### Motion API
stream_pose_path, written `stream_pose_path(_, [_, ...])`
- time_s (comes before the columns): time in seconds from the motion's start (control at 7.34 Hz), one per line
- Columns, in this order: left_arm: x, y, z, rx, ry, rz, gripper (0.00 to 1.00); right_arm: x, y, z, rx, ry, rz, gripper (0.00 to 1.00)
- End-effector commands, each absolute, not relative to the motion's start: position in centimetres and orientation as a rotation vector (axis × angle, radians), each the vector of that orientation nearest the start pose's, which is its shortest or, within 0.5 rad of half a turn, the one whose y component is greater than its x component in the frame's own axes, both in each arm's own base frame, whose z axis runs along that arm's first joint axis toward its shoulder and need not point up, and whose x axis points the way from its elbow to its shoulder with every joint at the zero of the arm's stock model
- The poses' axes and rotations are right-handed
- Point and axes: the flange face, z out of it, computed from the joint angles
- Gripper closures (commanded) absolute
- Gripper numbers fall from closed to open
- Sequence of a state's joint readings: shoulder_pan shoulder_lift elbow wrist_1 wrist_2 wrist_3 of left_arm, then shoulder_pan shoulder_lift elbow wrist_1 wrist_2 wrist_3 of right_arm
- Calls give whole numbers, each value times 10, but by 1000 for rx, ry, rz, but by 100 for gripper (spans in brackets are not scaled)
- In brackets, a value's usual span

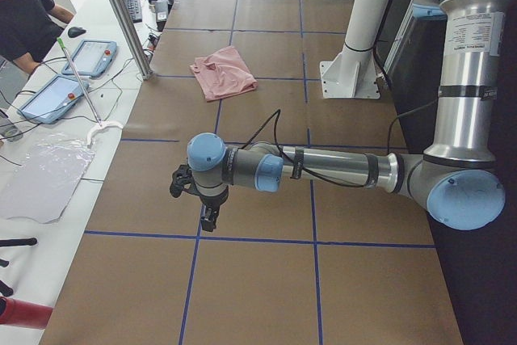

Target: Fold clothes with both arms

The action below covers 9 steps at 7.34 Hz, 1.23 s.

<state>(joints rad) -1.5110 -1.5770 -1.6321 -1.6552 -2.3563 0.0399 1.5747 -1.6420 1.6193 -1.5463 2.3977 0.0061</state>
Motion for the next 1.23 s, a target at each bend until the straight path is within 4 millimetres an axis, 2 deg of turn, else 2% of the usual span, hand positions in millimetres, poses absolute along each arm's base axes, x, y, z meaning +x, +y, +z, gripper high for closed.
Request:
stream_pose_path(0.0, [-33,-506,616,136,786,154,0,63,-462,663,1,-827,11,0])
stream_pose_path(1.09, [-33,-504,620,130,784,152,0,63,-462,661,14,-828,7,0])
